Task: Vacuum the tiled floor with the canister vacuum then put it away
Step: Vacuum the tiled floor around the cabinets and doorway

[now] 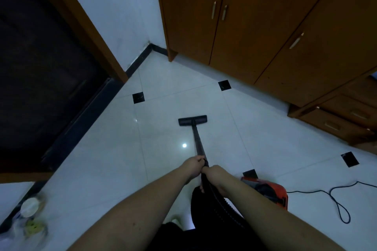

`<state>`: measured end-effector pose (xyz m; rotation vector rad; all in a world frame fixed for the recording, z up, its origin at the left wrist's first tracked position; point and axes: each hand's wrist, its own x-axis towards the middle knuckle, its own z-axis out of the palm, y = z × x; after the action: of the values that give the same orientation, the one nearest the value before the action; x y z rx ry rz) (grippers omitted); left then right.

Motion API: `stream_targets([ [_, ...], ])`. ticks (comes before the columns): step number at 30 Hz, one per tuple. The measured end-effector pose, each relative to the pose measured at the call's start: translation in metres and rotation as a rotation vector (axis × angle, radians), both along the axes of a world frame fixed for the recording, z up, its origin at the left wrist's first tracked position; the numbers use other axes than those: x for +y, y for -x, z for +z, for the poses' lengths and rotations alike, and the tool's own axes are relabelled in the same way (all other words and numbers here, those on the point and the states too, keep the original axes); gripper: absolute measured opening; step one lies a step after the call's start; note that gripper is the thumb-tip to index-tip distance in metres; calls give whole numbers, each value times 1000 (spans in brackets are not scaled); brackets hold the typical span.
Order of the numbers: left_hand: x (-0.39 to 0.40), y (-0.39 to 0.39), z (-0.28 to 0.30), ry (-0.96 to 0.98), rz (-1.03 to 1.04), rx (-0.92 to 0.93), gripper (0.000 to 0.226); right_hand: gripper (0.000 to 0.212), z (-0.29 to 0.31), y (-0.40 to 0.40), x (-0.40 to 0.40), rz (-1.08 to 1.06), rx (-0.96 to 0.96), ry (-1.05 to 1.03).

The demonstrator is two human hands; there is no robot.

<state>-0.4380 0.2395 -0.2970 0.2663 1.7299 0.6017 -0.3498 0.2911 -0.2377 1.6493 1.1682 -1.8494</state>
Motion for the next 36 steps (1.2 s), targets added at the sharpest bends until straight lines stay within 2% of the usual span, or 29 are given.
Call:
stream_targets([
  [8, 83, 59, -17, -18, 66, 15, 33, 19, -13, 56, 86, -34, -12, 20],
  [13, 111, 94, -34, 16, -13, 34, 39, 19, -19, 88, 110, -49, -61, 17],
  [18, 140, 143, -44, 28, -21, -35, 46, 27, -26, 128, 130, -110, -78, 5],
  [24, 190, 213, -44, 27, -60, -6, 42, 32, -29, 198, 162, -166, -66, -10],
  [30, 233, 247, -38, 21, -276, 72, 40, 23, -18, 216, 192, -361, -17, 76],
  [35, 223, 212, -41, -49, -682, 147, 39, 29, -10, 172, 187, -291, -77, 96],
  [36, 216, 202, -40, -51, -652, 102, 39, 28, -5, 160, 183, -280, -86, 108],
])
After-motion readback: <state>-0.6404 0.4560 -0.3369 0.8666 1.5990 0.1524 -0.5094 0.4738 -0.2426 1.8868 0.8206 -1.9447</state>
